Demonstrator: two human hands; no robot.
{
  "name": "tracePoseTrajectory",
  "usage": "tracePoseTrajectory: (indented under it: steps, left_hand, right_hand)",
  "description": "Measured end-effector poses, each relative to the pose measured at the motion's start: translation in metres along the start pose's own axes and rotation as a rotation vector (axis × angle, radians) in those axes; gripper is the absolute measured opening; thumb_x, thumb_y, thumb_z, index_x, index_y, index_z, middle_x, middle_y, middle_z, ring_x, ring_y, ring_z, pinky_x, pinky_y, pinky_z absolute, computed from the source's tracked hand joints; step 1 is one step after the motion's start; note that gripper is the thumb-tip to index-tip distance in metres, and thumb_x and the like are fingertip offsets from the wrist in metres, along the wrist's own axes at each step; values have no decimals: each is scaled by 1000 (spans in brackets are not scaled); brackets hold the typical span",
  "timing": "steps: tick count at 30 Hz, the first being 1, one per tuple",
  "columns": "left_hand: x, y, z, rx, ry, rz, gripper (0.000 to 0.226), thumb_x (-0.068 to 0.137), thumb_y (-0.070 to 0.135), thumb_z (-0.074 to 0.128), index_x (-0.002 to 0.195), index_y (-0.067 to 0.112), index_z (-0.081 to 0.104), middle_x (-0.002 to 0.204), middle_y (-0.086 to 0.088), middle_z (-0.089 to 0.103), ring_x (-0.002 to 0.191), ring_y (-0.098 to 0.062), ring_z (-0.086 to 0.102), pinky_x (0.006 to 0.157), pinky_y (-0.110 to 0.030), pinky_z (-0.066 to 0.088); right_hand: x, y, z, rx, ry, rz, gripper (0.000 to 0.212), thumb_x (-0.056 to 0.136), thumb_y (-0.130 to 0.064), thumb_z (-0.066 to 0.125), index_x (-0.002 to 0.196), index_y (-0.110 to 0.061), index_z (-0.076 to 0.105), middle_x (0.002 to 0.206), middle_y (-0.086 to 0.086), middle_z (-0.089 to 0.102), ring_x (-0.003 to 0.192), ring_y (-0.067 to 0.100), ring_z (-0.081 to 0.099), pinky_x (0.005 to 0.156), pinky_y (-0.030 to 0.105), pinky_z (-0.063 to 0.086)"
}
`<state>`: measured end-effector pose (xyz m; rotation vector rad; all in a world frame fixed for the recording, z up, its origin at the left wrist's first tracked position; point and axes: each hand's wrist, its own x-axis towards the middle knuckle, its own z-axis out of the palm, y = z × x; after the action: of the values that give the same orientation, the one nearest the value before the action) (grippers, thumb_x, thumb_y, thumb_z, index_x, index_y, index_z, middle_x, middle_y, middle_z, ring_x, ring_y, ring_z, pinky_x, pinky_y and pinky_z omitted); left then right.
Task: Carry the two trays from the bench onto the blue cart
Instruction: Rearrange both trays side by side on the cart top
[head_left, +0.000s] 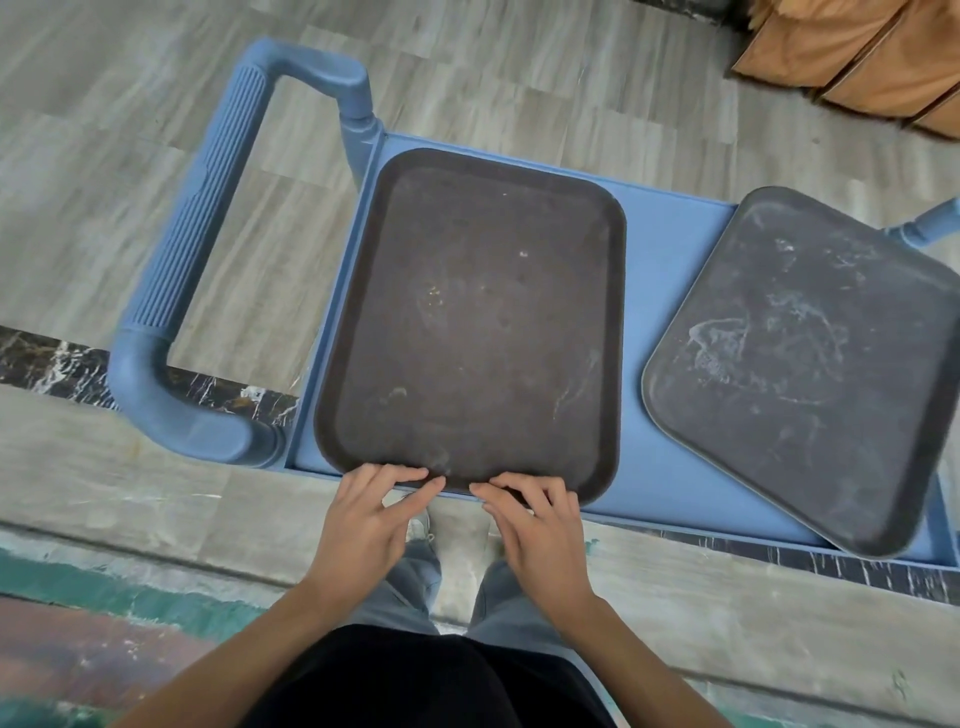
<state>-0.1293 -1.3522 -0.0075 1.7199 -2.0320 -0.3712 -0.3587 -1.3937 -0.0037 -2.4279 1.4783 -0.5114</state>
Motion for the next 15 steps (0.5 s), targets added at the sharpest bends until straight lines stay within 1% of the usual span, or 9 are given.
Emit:
tracePoseTrajectory:
  steps: [2,3,5,7,9,11,13,15]
  left_hand:
    - [2,2,-3,-34,-13,-20,46,83,7,53,120,25,74,111,2,69,94,-22,57,81,-36,47]
    - [5,4,-5,-59,-23,-44,40,86,13,55,118,25,75,109,5,68,93,-21,58,80,-36,48]
    - [14,10,-11,-96,-65,-109,33,88,28,54,113,26,77,107,11,66,93,-16,58,81,-36,50]
    - [26,19,-18,-133,-107,-170,37,87,42,53,110,26,77,107,15,64,96,-9,55,85,-32,52]
    - [41,33,-24,-182,-145,-179,43,87,49,51,115,27,75,112,18,62,101,-4,52,89,-26,47]
    - [64,47,-27,-252,-218,-165,47,89,55,50,124,31,70,121,21,59,111,-2,51,95,-25,43]
    - [94,59,-24,-338,-309,-157,47,94,57,52,133,32,65,132,21,55,122,-1,49,103,-26,38]
    - [127,76,-18,-483,-384,-182,44,98,48,55,138,31,61,140,16,54,130,0,46,111,-26,33]
  right_hand:
    - [2,-1,-5,36,-26,-5,36,85,-14,82,116,-31,76,113,-8,71,95,24,63,69,36,50]
    - [3,-1,-9,80,-47,7,33,89,-17,78,118,-31,75,115,-8,70,98,23,62,73,37,51]
    - [5,0,-19,192,-83,90,31,95,-27,70,126,-31,70,124,-10,66,108,17,59,86,38,51]
    - [7,7,-32,279,-50,216,35,98,-37,64,133,-32,65,133,-13,61,118,11,55,99,35,46]
    - [8,21,-49,368,26,342,38,99,-41,61,137,-34,61,138,-17,58,127,6,50,106,31,41]
    - [7,41,-68,433,103,432,39,100,-41,60,138,-33,58,138,-17,57,129,6,49,108,33,41]
    - [4,65,-87,463,165,510,39,101,-39,58,140,-30,57,136,-14,58,126,9,51,107,40,43]
    - [-1,91,-106,514,217,604,40,103,-37,56,142,-30,54,139,-14,56,127,10,52,107,44,45]
